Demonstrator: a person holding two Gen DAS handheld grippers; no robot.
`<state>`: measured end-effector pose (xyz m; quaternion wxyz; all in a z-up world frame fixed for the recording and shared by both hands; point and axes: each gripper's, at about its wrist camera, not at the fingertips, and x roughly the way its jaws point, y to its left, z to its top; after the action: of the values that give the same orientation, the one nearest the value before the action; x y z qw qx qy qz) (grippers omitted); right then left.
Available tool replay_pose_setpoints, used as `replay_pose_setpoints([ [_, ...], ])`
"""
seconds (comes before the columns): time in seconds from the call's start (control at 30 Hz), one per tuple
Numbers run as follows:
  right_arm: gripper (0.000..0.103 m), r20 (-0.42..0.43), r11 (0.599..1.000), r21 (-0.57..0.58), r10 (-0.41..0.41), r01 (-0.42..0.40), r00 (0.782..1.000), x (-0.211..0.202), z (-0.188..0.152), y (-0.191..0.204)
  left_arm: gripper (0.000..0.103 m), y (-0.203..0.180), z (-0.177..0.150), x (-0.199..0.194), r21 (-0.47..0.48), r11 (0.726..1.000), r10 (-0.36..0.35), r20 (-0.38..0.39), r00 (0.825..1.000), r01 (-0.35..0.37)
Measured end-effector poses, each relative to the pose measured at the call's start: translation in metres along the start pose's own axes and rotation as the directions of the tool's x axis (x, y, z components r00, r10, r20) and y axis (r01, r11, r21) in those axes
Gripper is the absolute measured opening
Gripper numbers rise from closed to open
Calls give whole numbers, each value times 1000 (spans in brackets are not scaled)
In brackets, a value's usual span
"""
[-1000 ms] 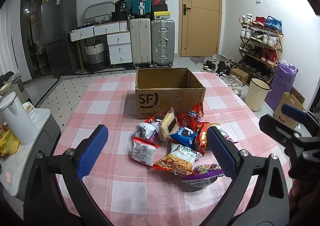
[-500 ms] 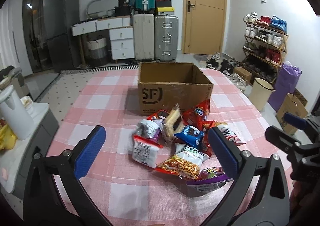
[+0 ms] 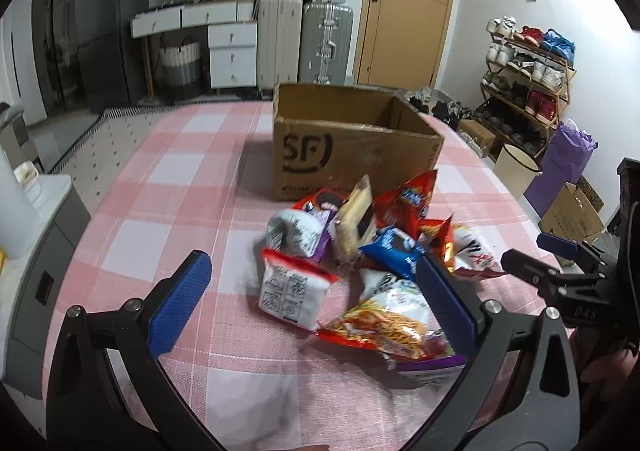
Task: Organize snacks
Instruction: 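Move the right gripper down onto the white noodle-snack bag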
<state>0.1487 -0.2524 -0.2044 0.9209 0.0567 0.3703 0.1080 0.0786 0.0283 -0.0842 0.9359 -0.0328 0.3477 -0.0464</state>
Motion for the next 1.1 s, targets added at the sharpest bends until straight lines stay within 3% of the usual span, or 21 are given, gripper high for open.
replay_pose_setpoints([
  [0.53, 103, -185, 997, 79, 32, -17, 982, 80, 15, -25, 102, 23, -8, 62, -46, 999, -25, -66, 998, 22],
  [0.6, 103, -191, 997, 71, 38, -25, 981, 88, 16, -24, 102, 27, -8, 70, -57, 997, -57, -66, 996, 54],
  [0.77, 96, -200, 997, 60, 53, -42, 978, 97, 16, -19, 102, 34, -9, 77, -83, 993, -87, -69, 994, 81],
  [0.97, 88, -209, 995, 68, 80, -67, 975, 104, 17, -19, 102, 31, -7, 71, -50, 993, -113, -63, 992, 110],
  [1.1, 83, -213, 994, 71, 94, -81, 972, 108, 16, -18, 102, 29, -9, 68, -46, 992, -123, -94, 988, 119],
])
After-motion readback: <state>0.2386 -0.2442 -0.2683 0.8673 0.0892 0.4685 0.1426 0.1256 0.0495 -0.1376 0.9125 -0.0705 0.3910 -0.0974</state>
